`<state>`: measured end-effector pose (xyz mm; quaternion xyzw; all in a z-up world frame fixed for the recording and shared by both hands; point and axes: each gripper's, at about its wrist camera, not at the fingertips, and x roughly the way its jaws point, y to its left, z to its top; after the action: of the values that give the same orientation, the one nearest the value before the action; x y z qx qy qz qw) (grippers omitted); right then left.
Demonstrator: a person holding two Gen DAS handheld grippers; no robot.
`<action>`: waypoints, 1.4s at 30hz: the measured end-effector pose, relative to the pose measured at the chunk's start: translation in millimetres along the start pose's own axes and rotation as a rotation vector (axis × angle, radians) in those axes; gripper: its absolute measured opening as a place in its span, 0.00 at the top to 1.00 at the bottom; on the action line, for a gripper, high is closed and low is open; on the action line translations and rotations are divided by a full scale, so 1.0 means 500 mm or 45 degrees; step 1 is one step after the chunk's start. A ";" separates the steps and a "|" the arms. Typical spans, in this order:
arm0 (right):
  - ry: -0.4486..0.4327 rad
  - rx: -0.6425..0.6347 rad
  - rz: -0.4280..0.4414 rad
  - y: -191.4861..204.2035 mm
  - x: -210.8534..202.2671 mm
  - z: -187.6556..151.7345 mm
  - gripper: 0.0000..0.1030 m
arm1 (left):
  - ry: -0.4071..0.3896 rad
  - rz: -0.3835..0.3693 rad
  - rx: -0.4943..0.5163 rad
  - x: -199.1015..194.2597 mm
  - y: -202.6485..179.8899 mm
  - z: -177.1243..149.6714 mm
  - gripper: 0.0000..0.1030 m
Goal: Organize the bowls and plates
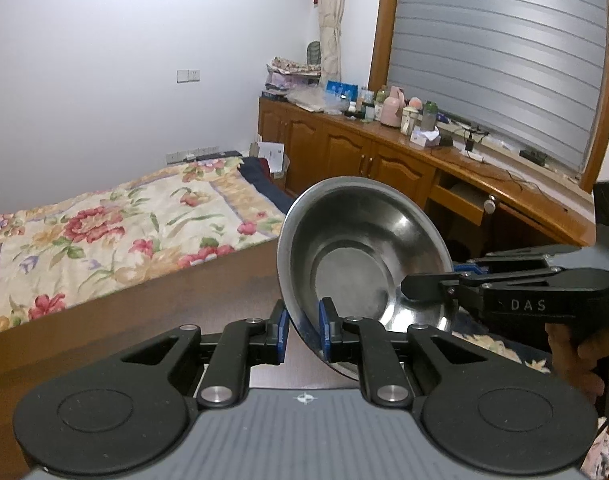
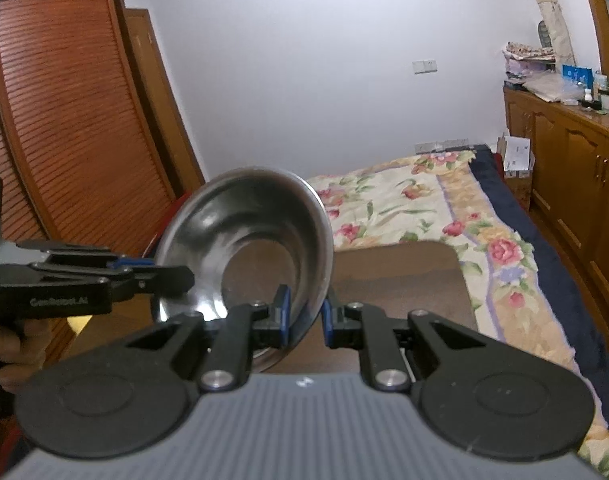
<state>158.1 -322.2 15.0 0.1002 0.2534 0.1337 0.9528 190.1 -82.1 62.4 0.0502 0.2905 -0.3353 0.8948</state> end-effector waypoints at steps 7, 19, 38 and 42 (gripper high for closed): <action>0.076 -0.046 0.001 0.028 -0.004 -0.032 0.83 | 0.048 -0.001 -0.001 -0.011 -0.004 -0.049 0.82; 0.155 -0.056 0.048 0.060 -0.018 -0.101 0.82 | 0.072 -0.010 -0.085 -0.037 -0.008 -0.145 0.82; 0.186 -0.042 0.040 0.083 -0.018 -0.168 0.82 | 0.075 0.108 -0.029 -0.036 -0.053 -0.221 0.80; 0.185 -0.087 0.014 0.093 -0.014 -0.175 0.82 | 0.073 0.136 -0.001 -0.030 -0.053 -0.229 0.79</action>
<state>98.2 -269.8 -44.2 0.0590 0.3165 0.1544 0.9341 108.6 -61.2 -21.0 0.0749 0.3130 -0.2855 0.9027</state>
